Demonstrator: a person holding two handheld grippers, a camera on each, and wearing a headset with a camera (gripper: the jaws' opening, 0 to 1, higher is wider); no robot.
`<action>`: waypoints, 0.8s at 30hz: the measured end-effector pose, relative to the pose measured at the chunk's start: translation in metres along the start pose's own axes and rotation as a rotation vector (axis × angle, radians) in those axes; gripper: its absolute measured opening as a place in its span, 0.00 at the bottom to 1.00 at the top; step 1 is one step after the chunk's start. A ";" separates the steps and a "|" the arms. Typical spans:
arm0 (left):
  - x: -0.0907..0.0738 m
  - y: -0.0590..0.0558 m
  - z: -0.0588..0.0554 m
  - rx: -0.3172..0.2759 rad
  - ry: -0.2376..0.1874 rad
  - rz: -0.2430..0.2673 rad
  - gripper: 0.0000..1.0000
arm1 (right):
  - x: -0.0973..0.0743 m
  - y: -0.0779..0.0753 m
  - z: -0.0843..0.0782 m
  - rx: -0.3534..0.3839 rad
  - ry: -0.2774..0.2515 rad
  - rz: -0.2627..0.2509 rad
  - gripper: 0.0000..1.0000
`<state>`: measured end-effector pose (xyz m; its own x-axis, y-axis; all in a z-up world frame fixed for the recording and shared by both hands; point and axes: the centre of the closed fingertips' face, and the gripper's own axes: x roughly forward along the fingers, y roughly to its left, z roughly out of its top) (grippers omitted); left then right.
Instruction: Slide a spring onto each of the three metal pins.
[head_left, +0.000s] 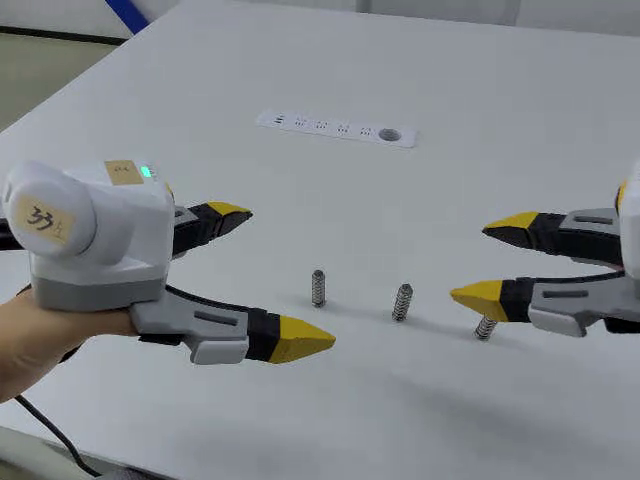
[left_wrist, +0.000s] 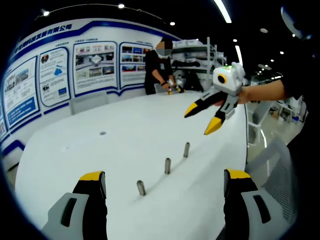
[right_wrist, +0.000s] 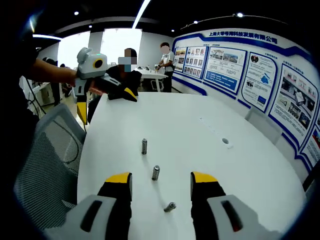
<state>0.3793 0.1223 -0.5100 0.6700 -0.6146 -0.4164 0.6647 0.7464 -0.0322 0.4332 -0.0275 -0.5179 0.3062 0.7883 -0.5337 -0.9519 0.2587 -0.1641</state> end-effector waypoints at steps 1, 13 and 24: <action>0.000 -0.001 0.000 0.001 0.001 -0.002 1.00 | -0.005 -0.001 -0.004 0.006 0.004 -0.009 0.48; 0.005 0.006 0.003 0.034 0.006 0.003 1.00 | -0.056 -0.011 -0.016 0.102 -0.035 -0.085 0.62; -0.006 0.003 0.003 0.098 0.033 -0.014 1.00 | -0.059 0.005 -0.008 0.090 -0.079 -0.058 0.77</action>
<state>0.3781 0.1276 -0.5046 0.6501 -0.6150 -0.4462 0.7042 0.7082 0.0499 0.4101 -0.0771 -0.4934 0.3637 0.8110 -0.4583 -0.9291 0.3511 -0.1161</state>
